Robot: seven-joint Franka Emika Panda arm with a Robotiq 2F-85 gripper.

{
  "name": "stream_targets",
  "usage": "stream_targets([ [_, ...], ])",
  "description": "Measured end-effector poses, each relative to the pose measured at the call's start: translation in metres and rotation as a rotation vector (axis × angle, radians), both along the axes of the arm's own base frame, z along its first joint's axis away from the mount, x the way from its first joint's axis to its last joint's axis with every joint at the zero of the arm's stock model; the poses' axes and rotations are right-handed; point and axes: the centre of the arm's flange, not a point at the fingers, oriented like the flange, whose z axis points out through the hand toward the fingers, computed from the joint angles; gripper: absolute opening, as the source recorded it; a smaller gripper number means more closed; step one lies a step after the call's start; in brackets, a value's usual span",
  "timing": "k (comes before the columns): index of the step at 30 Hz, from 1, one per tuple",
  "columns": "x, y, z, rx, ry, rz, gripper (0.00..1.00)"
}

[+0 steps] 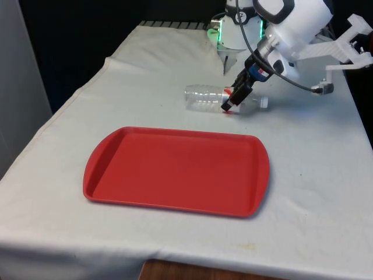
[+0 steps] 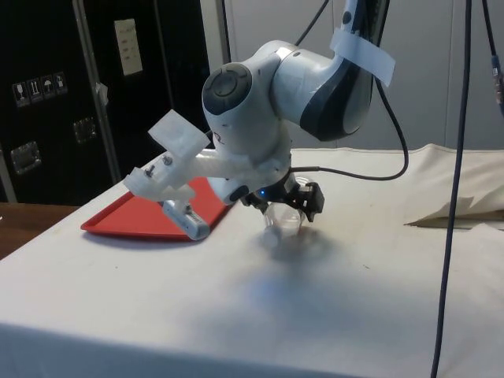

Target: Place the bottle upright on the tray.

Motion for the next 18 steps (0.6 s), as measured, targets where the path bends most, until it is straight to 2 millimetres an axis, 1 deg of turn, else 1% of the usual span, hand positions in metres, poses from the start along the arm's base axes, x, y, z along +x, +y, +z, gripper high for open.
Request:
stream_targets([
  [3,-0.0002,0.0000,-0.0005,0.000,0.001,0.000,0.74],
  [4,-0.0002,0.0000,-0.0005,0.000,0.001,0.000,0.65],
  [7,0.0000,-0.0003,0.0004,-0.002,0.000,-0.001,0.54],
  [8,0.0002,0.0000,0.0013,-0.003,-0.001,-0.001,0.54],
  [11,0.0002,0.0016,0.0035,-0.008,-0.002,0.002,0.46],
  [12,0.0004,0.0020,0.0053,-0.011,-0.003,0.002,0.42],
  [13,0.0006,0.0018,0.0062,-0.012,-0.004,0.001,0.40],
  [16,0.0013,0.0018,0.0074,-0.013,-0.006,0.000,0.36],
  [18,0.0014,0.0017,0.0078,-0.014,-0.007,0.000,0.36],
])
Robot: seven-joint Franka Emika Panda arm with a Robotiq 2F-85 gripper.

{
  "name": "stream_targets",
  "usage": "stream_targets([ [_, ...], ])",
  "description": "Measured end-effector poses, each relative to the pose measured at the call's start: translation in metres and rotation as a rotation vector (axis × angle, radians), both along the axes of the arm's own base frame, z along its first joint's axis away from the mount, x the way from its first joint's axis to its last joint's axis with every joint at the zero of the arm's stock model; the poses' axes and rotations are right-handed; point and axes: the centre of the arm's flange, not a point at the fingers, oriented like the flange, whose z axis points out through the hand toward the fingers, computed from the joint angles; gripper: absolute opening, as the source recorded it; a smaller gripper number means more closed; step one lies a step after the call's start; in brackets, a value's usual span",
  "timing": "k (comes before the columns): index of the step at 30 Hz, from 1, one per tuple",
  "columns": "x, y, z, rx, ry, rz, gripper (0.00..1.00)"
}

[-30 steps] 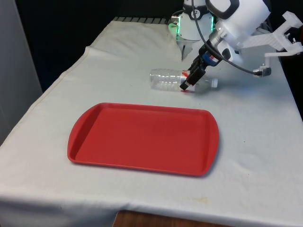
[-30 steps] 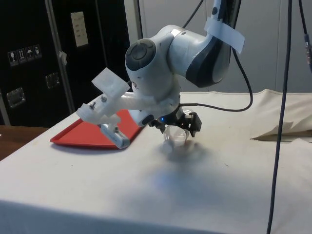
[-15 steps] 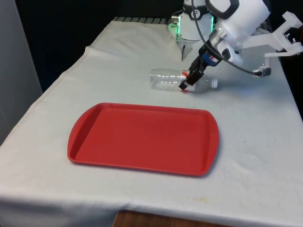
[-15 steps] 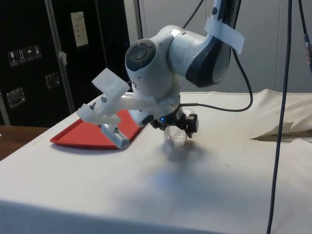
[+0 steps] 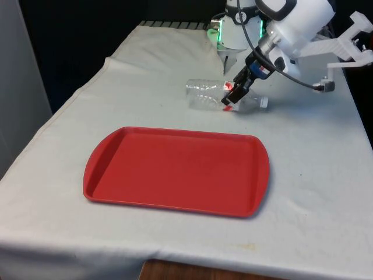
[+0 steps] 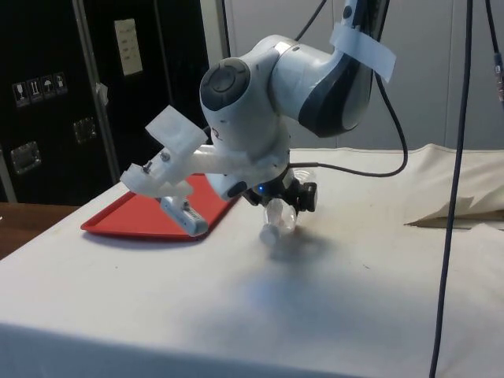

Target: Place the bottle upright on the tray.

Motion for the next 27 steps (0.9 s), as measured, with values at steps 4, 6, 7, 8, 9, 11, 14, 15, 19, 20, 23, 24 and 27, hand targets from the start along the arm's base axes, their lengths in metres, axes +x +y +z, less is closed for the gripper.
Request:
stream_targets([
  [4,0.000,-0.001,0.002,0.000,-0.002,0.000,0.35],
  [6,0.002,-0.002,0.005,0.002,-0.006,-0.001,0.35],
  [7,0.003,-0.003,0.008,0.003,-0.010,0.000,0.35],
  [8,0.003,-0.003,0.008,0.003,-0.010,0.000,0.35],
  [9,0.003,-0.003,0.011,0.004,-0.012,0.001,0.35],
  [11,0.003,-0.005,0.018,0.006,-0.018,0.001,0.35],
  [14,0.002,-0.006,0.031,0.014,-0.029,0.001,0.35],
  [15,0.002,-0.007,0.034,0.017,-0.030,0.001,0.35],
  [19,0.003,-0.008,0.042,0.021,-0.037,0.003,0.35],
  [20,0.004,-0.009,0.044,0.023,-0.040,0.001,0.35],
  [23,0.005,-0.009,0.052,0.029,-0.048,0.003,0.35],
  [24,0.006,-0.009,0.056,0.032,-0.052,0.001,0.35],
  [27,0.008,-0.010,0.062,0.037,-0.061,0.002,0.35],
])
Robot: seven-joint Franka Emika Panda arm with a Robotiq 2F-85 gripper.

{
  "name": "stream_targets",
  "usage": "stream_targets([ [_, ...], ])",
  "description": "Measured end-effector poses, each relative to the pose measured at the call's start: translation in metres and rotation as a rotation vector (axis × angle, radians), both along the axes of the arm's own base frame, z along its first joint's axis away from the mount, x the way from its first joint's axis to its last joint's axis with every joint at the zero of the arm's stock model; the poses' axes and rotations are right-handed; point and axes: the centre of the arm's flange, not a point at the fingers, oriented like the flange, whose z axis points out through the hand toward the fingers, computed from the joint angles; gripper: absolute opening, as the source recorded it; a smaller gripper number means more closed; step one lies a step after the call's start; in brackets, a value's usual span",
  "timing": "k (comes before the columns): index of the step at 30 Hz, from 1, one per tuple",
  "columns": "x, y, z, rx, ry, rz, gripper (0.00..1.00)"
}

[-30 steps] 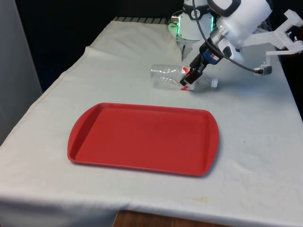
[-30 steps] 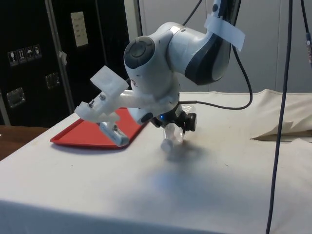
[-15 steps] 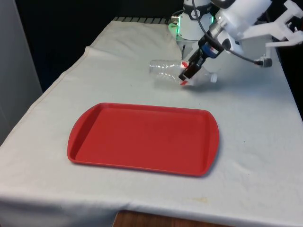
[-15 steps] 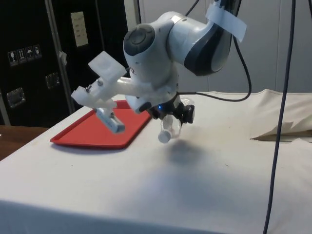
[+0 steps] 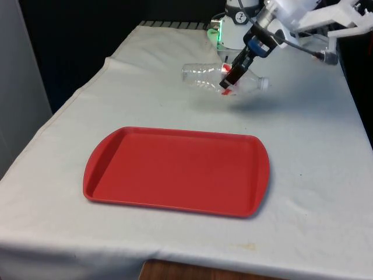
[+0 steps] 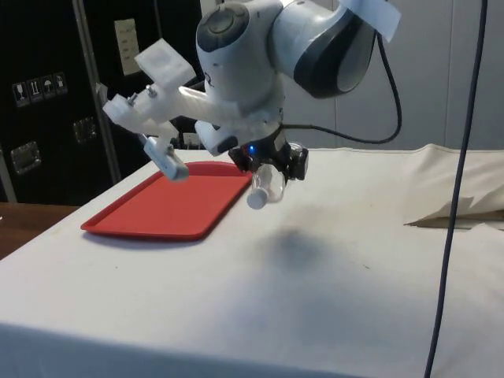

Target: Place the bottle upright on the tray.

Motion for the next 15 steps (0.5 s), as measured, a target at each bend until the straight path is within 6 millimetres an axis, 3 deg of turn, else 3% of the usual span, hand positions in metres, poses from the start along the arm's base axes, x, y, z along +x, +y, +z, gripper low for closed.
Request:
stream_targets([
  [15,0.009,-0.003,0.035,0.036,-0.027,0.002,0.35],
])
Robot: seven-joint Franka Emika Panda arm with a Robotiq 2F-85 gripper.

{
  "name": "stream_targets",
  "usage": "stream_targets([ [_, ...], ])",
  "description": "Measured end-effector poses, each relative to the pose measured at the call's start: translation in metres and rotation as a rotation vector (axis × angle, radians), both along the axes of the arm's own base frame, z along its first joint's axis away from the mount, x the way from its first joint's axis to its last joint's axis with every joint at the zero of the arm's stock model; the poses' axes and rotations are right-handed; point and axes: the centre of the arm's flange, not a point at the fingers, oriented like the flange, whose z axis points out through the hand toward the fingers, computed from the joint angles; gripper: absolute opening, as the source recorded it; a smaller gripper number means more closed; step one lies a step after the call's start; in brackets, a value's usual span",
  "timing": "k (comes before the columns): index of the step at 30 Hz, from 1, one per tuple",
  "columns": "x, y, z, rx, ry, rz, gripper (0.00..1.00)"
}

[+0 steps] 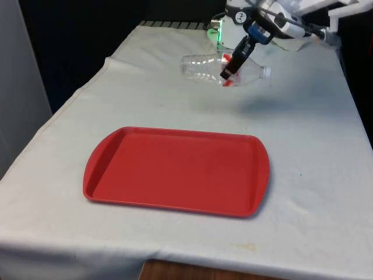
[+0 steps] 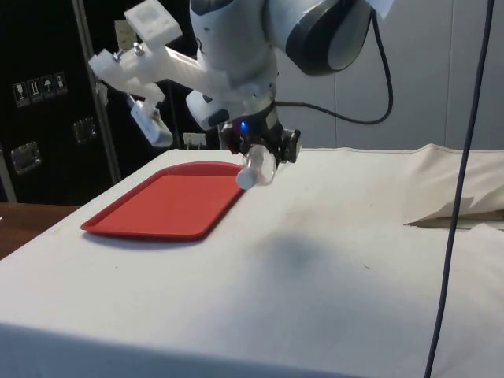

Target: Place the bottle upright on the tray.

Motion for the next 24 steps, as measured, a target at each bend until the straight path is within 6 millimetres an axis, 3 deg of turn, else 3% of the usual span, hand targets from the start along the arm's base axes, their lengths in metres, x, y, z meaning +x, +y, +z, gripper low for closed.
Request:
stream_targets([
  [24,0.016,-0.004,0.053,0.082,-0.035,0.002,0.35],
])
